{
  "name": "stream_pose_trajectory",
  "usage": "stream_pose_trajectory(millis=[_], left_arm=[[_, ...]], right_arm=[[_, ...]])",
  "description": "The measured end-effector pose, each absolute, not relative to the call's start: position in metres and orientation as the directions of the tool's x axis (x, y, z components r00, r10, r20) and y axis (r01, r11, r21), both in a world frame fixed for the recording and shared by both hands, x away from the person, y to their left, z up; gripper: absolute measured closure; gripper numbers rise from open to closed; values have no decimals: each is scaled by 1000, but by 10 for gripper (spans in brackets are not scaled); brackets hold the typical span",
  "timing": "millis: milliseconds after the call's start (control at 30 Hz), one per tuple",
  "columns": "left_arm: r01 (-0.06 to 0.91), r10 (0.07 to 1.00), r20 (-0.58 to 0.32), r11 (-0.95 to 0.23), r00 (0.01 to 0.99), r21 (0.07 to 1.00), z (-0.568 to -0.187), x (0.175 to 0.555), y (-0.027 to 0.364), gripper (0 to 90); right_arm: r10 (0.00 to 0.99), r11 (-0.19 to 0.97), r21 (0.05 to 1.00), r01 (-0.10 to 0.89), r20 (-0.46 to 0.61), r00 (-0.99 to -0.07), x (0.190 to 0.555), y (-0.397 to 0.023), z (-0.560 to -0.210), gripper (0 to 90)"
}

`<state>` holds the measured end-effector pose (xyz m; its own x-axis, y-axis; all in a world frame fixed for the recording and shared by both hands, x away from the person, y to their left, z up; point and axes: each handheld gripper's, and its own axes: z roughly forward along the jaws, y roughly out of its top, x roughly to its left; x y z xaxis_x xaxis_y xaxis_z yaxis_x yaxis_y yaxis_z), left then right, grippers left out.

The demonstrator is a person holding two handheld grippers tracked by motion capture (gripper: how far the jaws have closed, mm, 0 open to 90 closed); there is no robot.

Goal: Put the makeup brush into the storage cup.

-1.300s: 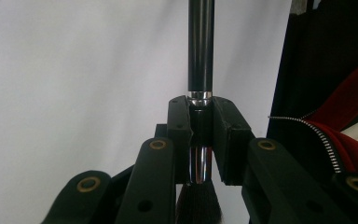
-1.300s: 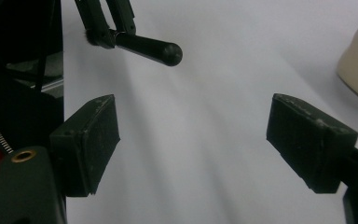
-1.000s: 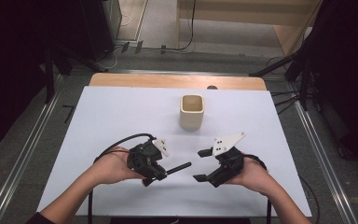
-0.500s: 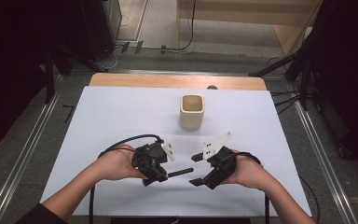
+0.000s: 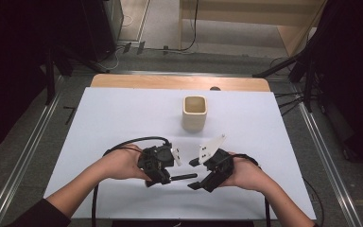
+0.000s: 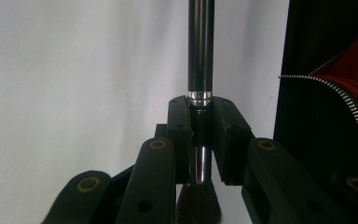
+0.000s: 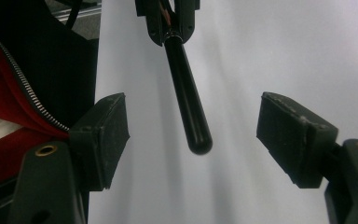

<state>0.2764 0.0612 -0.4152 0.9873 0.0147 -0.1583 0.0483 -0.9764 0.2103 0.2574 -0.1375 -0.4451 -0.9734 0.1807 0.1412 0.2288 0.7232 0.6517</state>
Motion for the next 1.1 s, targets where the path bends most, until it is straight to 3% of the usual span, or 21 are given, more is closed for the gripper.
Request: stream_pose_trajectory(millis=[300, 533, 700, 1000, 1100], left_arm=[[14, -18, -147, -977, 989, 214, -411, 274, 57, 788], [2, -31, -142, -975, 989, 223, -412, 272, 55, 788], [-6, -40, -142, -973, 989, 231, -411, 271, 53, 788], [-19, -55, -147, -972, 988, 232, -411, 270, 51, 788], [-17, -55, -155, -972, 986, 234, -412, 270, 52, 787]], right_arm=[[162, 733, 644, 218, 146, -976, 258, -128, -452, 358], [151, 733, 644, 217, 157, -976, 257, -123, -454, 534], [133, 732, 647, 211, 168, -977, 256, -119, -456, 586], [110, 734, 649, 201, 179, -978, 254, -119, -459, 786], [97, 735, 649, 195, 184, -978, 253, -119, -459, 794]])
